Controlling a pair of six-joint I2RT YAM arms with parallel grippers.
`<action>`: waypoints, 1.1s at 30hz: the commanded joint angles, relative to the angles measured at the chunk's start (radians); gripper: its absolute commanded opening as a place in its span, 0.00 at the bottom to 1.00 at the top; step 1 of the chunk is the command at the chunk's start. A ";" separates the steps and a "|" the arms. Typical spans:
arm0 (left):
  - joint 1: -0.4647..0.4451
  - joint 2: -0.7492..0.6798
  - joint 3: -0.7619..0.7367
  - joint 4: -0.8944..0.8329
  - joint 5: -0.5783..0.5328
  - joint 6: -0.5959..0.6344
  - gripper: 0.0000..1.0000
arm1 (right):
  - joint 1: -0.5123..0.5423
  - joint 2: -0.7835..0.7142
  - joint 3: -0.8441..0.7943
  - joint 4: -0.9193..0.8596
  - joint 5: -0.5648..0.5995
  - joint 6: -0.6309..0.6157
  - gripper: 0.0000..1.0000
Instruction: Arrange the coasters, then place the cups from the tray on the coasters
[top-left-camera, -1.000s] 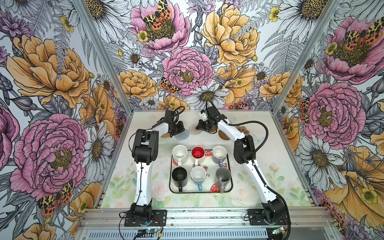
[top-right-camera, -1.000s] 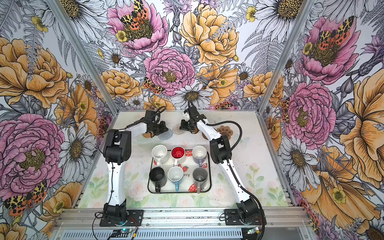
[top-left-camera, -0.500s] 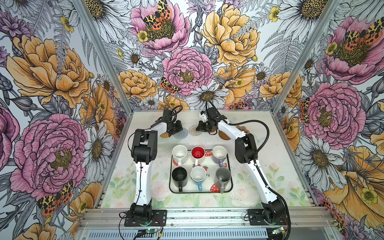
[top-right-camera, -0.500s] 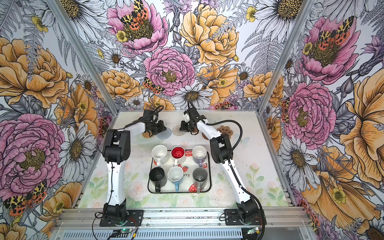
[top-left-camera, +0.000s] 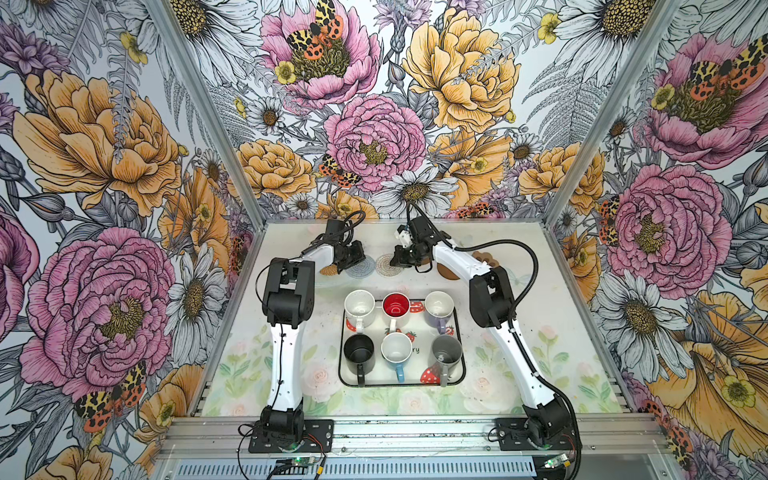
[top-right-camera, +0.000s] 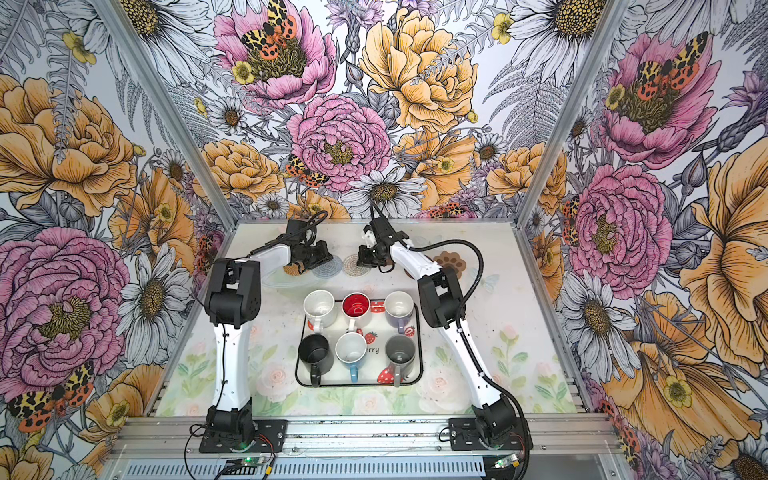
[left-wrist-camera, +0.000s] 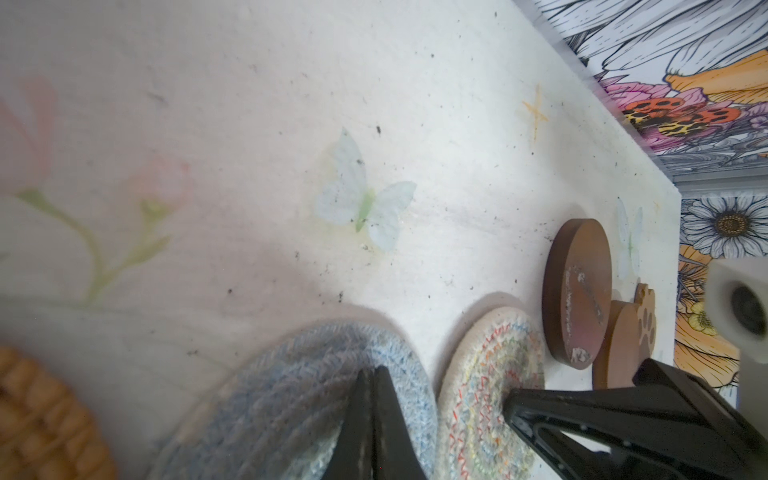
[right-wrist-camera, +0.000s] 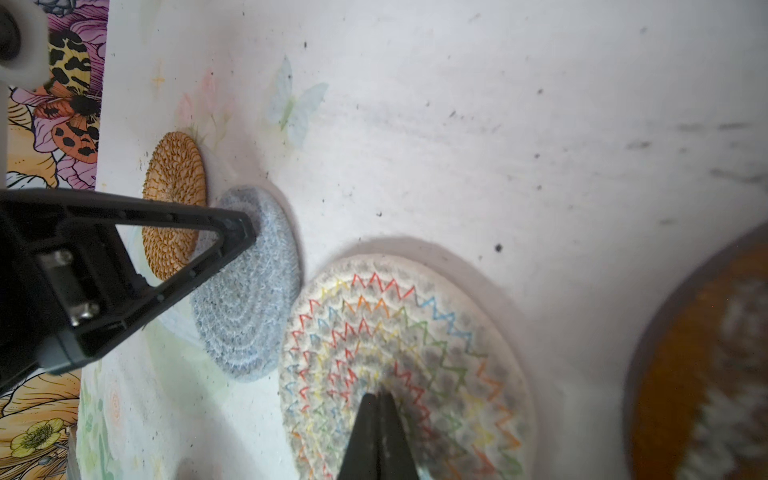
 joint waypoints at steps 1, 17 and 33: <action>0.010 0.000 -0.004 -0.011 -0.032 -0.005 0.00 | 0.013 -0.014 -0.037 -0.097 0.038 -0.025 0.00; -0.003 -0.062 -0.015 -0.012 -0.039 0.000 0.05 | -0.009 0.027 0.139 -0.095 -0.006 0.023 0.00; -0.023 -0.134 -0.004 -0.004 -0.034 -0.002 0.09 | -0.145 0.025 0.248 -0.092 -0.032 0.056 0.00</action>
